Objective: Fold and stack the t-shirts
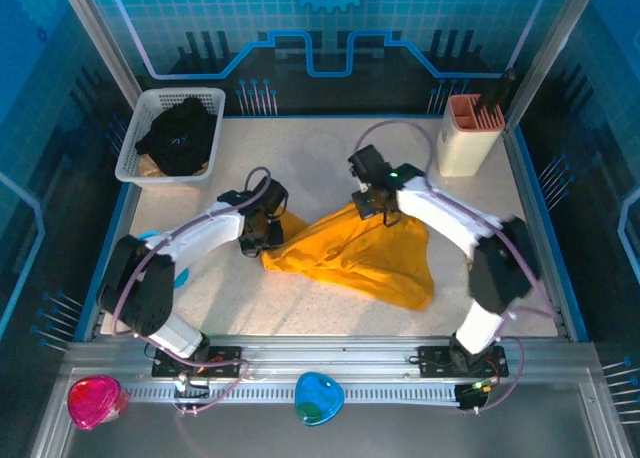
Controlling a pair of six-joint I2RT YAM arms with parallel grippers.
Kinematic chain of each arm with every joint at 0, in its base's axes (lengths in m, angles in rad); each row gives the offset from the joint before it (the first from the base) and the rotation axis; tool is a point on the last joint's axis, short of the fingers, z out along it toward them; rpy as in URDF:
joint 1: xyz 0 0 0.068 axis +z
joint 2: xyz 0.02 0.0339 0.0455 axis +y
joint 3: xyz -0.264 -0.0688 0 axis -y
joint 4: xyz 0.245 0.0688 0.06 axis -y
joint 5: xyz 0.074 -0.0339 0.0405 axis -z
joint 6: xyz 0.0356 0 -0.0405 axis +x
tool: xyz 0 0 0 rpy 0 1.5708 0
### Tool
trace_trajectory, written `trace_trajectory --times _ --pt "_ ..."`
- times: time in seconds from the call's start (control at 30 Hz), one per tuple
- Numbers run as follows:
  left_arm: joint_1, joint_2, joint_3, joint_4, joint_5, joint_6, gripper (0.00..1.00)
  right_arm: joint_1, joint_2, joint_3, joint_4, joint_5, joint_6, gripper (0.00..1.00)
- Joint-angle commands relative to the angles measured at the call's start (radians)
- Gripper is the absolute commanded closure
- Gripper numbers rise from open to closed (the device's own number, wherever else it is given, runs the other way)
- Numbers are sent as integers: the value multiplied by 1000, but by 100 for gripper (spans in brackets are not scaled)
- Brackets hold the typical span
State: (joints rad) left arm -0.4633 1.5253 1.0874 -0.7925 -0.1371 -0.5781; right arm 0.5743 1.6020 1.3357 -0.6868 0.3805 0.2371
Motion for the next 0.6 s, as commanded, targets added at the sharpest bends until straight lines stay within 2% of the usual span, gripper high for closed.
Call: trace_trajectory --times 0.0,0.03,0.07,0.1,0.23,0.37,0.47,0.57 --pt "2 -82 93 -235 -59 48 43 -9 -213 -125 12 164 123 100" --pt "2 -92 117 -265 -67 53 24 -10 -268 -168 20 169 147 100" --pt "2 -102 134 -286 -77 54 10 -12 -310 -202 25 171 164 100" --pt "2 -113 152 -302 -91 56 1 -13 -351 -233 26 178 185 100" --pt "-8 -136 190 -330 -104 67 1 -30 -435 -310 15 206 233 100" --pt "-86 -114 182 -343 -107 85 2 -79 -425 -318 -21 242 256 100" --pt "-143 -56 137 -355 -112 48 10 -136 -413 -313 -36 263 264 100" --pt "-170 -14 55 -282 -93 5 20 -192 -411 -312 -35 259 264 100"
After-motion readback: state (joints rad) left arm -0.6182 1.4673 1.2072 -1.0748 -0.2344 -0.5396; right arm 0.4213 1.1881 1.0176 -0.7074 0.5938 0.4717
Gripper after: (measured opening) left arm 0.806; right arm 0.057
